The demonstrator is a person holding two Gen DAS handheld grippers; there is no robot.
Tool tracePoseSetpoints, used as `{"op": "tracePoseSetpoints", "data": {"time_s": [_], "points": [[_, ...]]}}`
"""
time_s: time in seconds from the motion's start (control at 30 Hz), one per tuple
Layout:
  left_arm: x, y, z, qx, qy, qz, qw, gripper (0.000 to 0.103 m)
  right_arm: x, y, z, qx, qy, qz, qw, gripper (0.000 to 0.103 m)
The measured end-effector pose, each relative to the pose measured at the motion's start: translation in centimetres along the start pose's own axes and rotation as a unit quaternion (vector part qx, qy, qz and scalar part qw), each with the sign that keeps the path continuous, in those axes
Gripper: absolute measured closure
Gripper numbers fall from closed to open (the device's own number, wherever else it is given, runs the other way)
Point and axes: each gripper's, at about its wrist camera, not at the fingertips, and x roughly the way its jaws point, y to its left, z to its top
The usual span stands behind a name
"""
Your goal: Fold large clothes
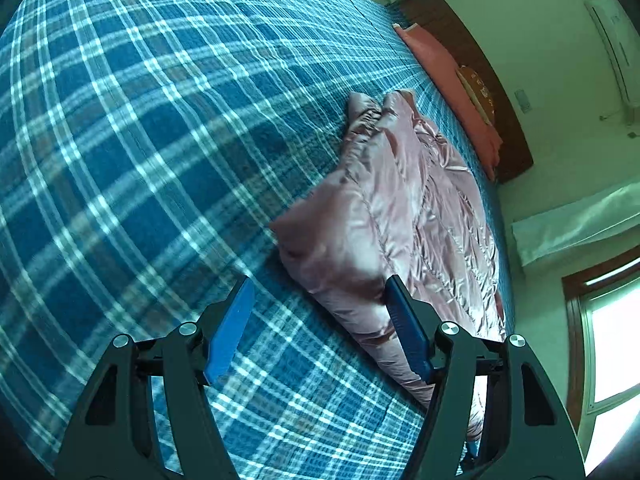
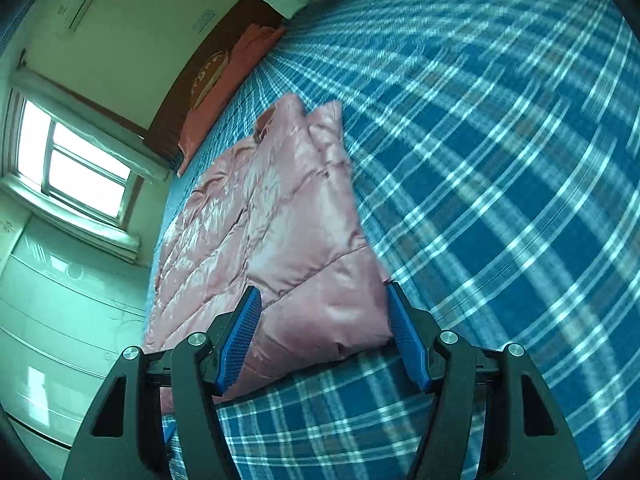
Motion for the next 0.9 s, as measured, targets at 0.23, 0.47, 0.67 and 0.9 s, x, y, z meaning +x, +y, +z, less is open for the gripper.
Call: {"op": "tracePoseSetpoints", "data": {"time_s": [0.23, 0.47, 0.67, 0.9], "points": [[2.3, -1.2, 1.0, -0.015, -0.032, 0.005, 0.9993, 0.038, 2.6, 0.5, 1.0, 0.054, -0.022, 0.013, 0.998, 0.035], [2.2, -1.1, 0.8, 0.002, -0.029, -0.006, 0.9996, 0.038, -0.1, 0.1, -1.6, 0.066, -0.02, 0.015, 0.997, 0.035], [2.4, -1.7, 0.9, 0.01, -0.028, 0.004, 0.9995, 0.041, 2.2, 0.6, -1.1, 0.071, -0.04, 0.029, 0.996, 0.035], [3.0, -3.4, 1.2, 0.025, -0.029, 0.008, 0.9992, 0.086, 3.6, 0.8, 0.0, 0.071, -0.059, 0.018, 0.996, 0.066]]}}
